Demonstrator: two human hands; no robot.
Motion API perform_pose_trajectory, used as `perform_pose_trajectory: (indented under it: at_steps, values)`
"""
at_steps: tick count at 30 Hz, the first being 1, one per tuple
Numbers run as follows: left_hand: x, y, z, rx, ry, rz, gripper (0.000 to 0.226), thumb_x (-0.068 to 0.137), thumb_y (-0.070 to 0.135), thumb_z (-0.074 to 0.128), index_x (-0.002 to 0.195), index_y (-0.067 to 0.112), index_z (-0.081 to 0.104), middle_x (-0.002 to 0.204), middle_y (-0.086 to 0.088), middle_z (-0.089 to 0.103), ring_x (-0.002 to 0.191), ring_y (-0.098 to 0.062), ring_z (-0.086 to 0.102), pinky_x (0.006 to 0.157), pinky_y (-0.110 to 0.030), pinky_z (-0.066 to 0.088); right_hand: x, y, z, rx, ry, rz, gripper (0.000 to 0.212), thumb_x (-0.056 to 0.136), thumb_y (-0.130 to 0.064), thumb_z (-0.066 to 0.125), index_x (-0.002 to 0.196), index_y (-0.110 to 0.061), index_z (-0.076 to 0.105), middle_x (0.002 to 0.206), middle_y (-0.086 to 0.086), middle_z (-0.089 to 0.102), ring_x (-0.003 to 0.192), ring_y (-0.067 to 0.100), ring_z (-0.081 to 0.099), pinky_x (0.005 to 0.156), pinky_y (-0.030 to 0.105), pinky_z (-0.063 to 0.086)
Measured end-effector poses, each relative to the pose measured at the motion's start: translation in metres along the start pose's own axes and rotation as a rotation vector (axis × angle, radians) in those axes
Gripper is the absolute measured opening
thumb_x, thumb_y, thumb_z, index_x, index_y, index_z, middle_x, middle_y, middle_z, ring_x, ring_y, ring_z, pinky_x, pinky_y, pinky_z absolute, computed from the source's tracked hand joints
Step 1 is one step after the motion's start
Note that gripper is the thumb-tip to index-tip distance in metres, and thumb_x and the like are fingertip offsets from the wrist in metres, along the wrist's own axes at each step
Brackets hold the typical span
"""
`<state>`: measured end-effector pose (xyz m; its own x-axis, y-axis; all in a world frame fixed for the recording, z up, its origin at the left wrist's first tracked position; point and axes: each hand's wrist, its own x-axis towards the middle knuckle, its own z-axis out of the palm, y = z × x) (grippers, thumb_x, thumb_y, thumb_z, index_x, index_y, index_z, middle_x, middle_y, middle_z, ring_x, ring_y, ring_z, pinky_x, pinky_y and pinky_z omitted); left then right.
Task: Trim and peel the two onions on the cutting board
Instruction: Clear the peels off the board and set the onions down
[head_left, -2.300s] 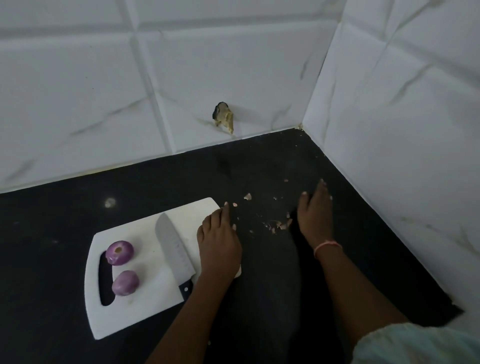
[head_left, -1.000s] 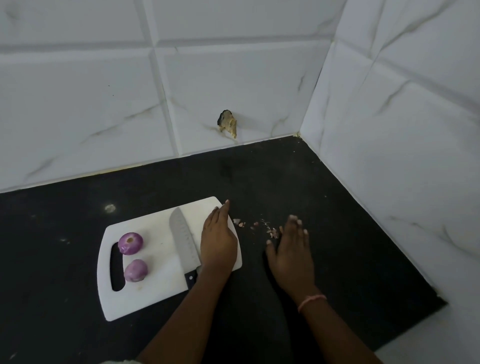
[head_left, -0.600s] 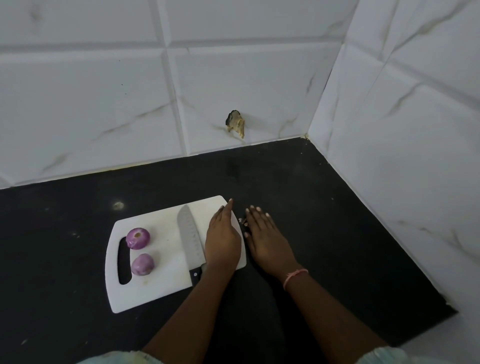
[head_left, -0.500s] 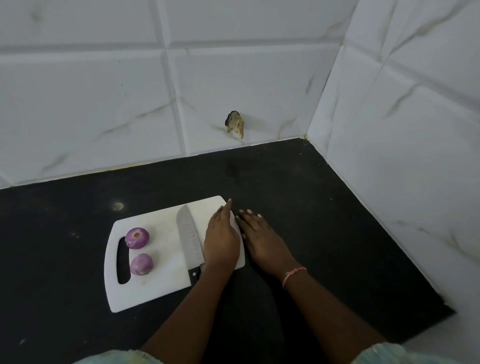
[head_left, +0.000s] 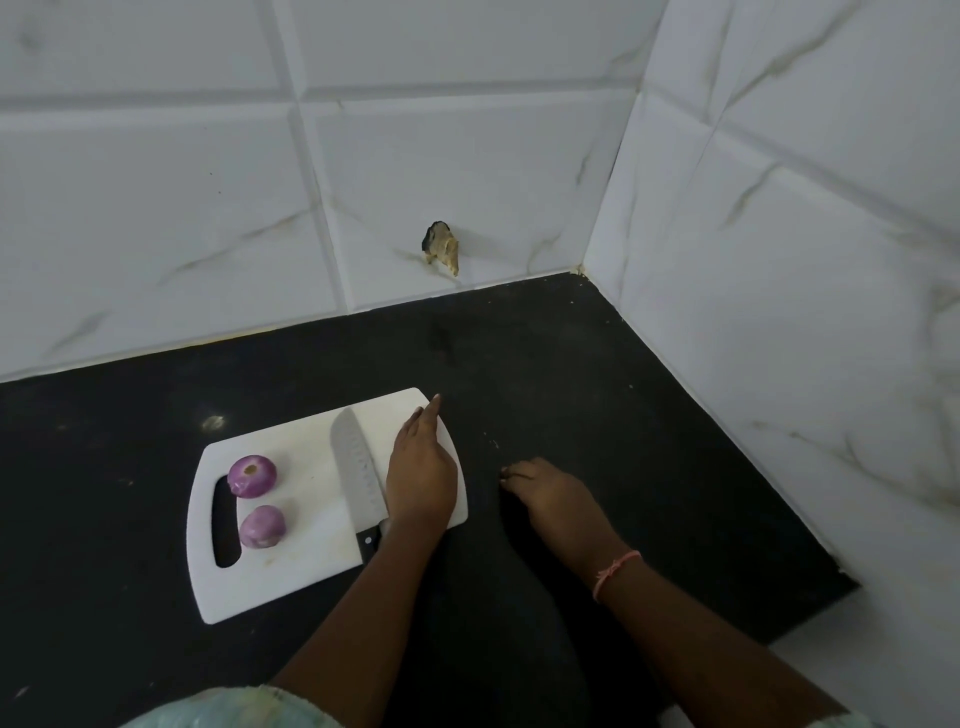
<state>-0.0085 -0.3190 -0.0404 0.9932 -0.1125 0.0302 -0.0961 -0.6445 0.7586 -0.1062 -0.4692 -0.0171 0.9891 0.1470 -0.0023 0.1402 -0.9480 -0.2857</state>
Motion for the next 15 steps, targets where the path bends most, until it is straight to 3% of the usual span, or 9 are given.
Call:
perform_pose_trajectory:
  at_steps: [3, 11, 13, 15]
  values:
    - [0.0, 0.003, -0.001, 0.008, -0.014, -0.009, 0.061, 0.099, -0.001, 0.04, 0.153, 0.025, 0.036, 0.155, -0.003, 0.043, 0.144, -0.018, 0.038, 0.12, -0.039, 0.032, -0.001, -0.008, -0.008, -0.086, 0.022, 0.009, 0.026, 0.098, -0.016, 0.047, 0.122, -0.014, 0.059, 0.127, 0.002, 0.055, 0.112, 0.014, 0.05, 0.09, 0.026, 0.045]
    - [-0.002, 0.013, -0.008, 0.001, -0.032, -0.011, 0.051, 0.101, 0.007, 0.043, 0.151, 0.021, 0.041, 0.147, -0.005, 0.052, 0.134, -0.022, 0.05, 0.115, -0.036, 0.039, -0.021, -0.005, -0.012, -0.17, -0.03, 0.06, 0.019, 0.097, -0.014, 0.046, 0.106, -0.01, 0.063, 0.111, 0.004, 0.058, 0.101, 0.018, 0.055, 0.085, 0.029, 0.048]
    - [-0.011, 0.02, -0.008, -0.065, -0.031, 0.032, 0.046, 0.102, 0.011, 0.046, 0.147, 0.019, 0.046, 0.143, -0.003, 0.056, 0.132, -0.02, 0.052, 0.111, -0.03, 0.038, -0.026, -0.001, -0.008, -0.036, 0.029, 0.171, 0.017, 0.092, -0.009, 0.054, 0.097, -0.011, 0.069, 0.102, 0.002, 0.064, 0.094, 0.018, 0.061, 0.082, 0.028, 0.049]
    - [-0.027, 0.033, -0.009, -0.167, -0.054, 0.06, 0.041, 0.102, 0.015, 0.05, 0.142, 0.019, 0.052, 0.136, 0.001, 0.061, 0.125, -0.016, 0.056, 0.103, -0.023, 0.039, -0.034, -0.001, -0.01, 0.311, 0.149, 0.408, 0.011, 0.084, -0.005, 0.068, 0.089, -0.01, 0.075, 0.091, 0.0, 0.07, 0.085, 0.015, 0.066, 0.08, 0.022, 0.051]
